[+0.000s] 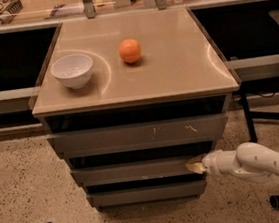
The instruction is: Close middle drawer
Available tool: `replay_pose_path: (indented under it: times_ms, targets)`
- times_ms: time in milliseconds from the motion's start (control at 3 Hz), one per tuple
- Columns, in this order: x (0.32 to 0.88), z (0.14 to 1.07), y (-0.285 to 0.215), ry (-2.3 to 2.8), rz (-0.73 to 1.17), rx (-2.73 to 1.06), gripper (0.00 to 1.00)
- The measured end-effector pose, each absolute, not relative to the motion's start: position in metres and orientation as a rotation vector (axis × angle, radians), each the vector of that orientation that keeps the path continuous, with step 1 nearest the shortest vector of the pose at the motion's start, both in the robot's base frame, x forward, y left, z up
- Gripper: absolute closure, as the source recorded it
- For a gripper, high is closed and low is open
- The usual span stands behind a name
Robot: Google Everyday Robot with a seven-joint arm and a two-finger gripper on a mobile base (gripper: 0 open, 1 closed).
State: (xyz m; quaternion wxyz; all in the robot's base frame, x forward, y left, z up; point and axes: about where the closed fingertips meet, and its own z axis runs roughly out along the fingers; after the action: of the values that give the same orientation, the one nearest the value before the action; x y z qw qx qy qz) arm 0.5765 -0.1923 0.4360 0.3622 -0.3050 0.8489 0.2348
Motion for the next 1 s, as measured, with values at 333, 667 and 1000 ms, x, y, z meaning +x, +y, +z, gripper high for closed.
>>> replay_pose_path:
  times_ms: [333, 667, 1000]
  targets:
    - [0.576, 0.436, -0.192, 2.186, 0.605, -0.785, 0.81]
    - [0.574, 0.436, -0.193, 2.187, 0.605, -0.784, 0.58]
    - [0.538, 0.439, -0.204, 2.224, 0.612, -0.765, 0.35]
